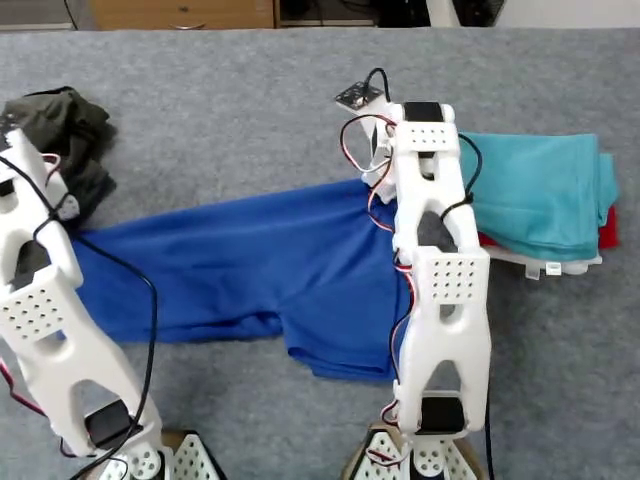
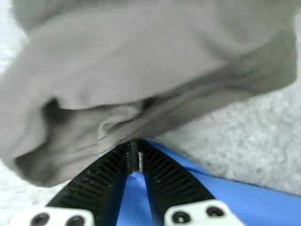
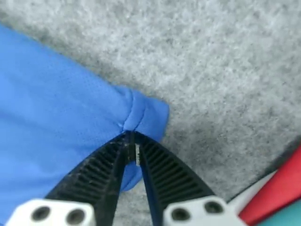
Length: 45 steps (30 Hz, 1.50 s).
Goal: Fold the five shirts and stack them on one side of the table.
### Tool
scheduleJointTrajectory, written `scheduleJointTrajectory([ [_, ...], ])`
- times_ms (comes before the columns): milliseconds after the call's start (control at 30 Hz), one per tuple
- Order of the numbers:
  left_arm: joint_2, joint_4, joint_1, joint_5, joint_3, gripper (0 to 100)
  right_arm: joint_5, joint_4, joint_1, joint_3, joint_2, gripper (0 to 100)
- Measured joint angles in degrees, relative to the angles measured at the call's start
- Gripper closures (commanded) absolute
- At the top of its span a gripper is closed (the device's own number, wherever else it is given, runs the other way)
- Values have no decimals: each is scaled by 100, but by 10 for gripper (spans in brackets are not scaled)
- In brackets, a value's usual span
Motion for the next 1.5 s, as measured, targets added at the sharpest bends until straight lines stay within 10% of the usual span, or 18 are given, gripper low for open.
scheduleJointTrajectory([
  [967, -193, 1811, 492, -369, -2198, 981, 721, 1574, -35, -1196, -1714, 996],
  [1233, -2233, 1565, 475, -589, 220, 981, 721, 1741, 0, 431, -3349, 996],
  [1500, -4475, -1187, 457, -589, 4949, 981, 721, 123, 0, 4659, -5240, 996],
])
